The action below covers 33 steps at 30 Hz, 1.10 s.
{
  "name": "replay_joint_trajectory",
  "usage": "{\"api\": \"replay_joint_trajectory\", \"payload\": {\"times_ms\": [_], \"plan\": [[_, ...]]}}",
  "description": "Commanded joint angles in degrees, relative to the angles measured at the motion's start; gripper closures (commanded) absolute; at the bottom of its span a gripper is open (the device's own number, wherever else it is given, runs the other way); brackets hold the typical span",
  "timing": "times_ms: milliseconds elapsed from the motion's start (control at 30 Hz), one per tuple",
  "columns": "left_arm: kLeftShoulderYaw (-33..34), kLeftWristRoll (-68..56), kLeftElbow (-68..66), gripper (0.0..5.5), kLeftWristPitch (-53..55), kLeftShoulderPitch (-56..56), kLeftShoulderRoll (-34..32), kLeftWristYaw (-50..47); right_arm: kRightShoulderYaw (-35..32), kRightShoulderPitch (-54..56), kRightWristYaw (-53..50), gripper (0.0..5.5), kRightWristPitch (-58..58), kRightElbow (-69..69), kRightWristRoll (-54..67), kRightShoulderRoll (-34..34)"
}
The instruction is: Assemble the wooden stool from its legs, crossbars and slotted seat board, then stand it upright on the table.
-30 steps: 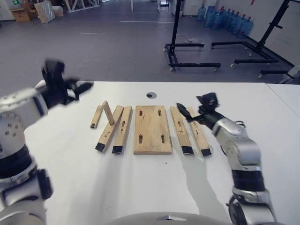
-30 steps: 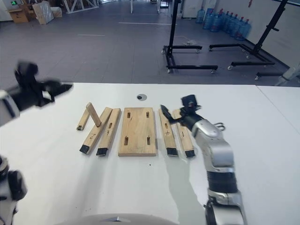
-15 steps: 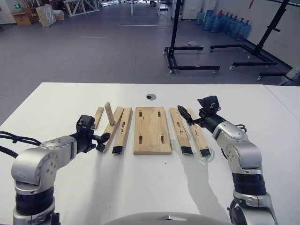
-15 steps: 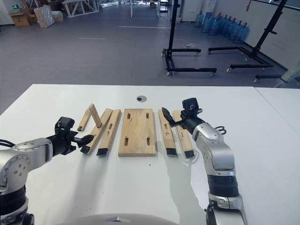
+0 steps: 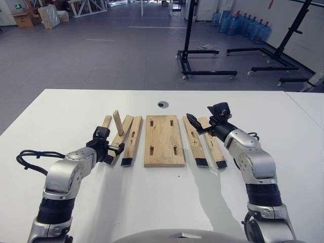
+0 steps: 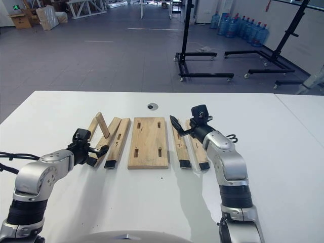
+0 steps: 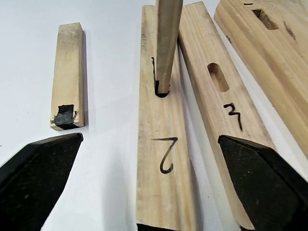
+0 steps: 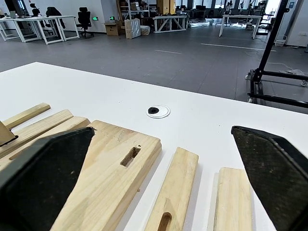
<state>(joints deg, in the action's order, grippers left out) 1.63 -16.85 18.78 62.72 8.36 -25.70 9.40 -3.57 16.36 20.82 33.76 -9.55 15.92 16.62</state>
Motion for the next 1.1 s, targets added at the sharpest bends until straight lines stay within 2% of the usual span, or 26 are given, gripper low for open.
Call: {"api": "replay_joint_trajectory", "payload": {"times_ms": [33, 367, 567, 733, 1100], "plan": [[-1.42, 2.34, -3.06, 0.34, -3.86, -1.09, -1.19, 1.58, 0.5, 1.17, 0.05, 0.25, 0.13, 0.2, 0.22, -0.28], [-4.96, 6.07, -11.23, 0.34, -10.99, -0.19, 1.21, 3.58, 1.11, 1.28, 0.12, 0.25, 0.19, 0.46, 0.23, -0.59], [-6.37, 7.66, -13.37, 1.27, -11.9, -0.92, 2.13, 3.71, 1.19, 1.44, 0.15, 0.25, 0.21, 0.74, 0.19, -0.75], [-4.83, 7.58, -13.09, 2.12, -10.46, -3.29, 2.43, 2.72, 1.18, 1.85, 0.14, 0.25, 0.49, 0.74, 0.26, -0.83], [-3.57, 7.09, -15.27, 3.46, -12.0, -4.56, 5.39, 2.58, 1.37, 2.62, 0.54, 0.25, 0.55, 1.65, 0.2, -0.87]]}}
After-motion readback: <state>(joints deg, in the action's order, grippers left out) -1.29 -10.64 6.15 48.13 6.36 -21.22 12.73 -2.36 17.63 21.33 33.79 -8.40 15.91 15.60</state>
